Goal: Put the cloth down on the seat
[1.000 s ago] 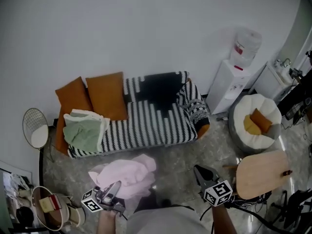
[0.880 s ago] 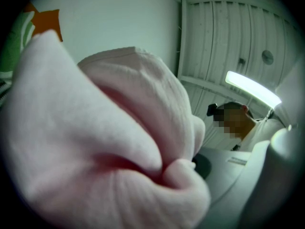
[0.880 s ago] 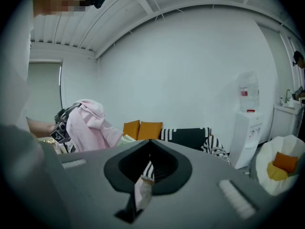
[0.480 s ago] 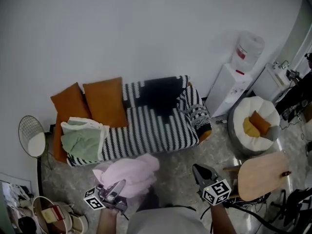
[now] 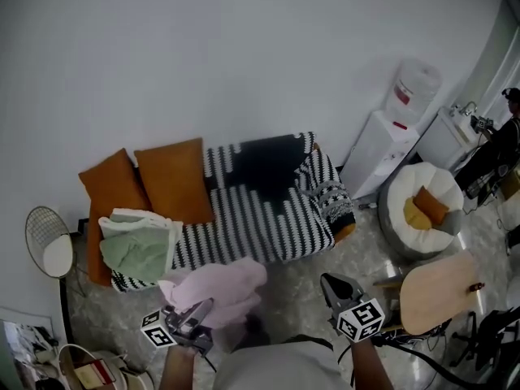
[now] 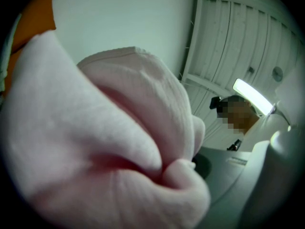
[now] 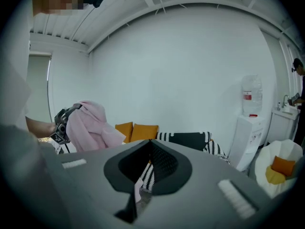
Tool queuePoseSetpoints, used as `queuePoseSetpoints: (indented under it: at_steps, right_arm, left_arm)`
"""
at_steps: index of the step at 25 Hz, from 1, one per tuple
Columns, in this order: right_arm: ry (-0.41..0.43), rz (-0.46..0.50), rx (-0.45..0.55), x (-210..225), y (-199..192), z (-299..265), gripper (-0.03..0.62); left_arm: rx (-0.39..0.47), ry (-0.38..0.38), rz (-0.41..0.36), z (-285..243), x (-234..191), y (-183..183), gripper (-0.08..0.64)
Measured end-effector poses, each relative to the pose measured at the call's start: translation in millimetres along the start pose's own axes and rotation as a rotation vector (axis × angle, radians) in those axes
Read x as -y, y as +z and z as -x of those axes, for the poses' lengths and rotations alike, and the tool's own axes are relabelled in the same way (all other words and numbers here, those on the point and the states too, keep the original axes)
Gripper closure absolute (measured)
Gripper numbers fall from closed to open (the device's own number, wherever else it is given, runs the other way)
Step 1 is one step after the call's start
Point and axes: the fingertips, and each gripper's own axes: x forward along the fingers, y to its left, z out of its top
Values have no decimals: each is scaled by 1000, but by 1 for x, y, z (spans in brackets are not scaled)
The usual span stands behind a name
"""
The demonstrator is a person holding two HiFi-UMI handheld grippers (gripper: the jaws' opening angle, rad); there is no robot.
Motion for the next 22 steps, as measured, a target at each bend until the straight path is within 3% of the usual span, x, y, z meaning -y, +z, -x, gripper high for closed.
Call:
queuePoseSetpoints:
  at_steps: [10, 22]
  right_arm:
    - [-19, 5, -5, -1, 14, -45, 589]
    - [1, -5, -11, 19, 22, -77, 589]
  left_arm:
    - [-32, -2, 4, -2, -33, 35, 454]
    - [-1, 14, 8, -21, -57, 53, 454]
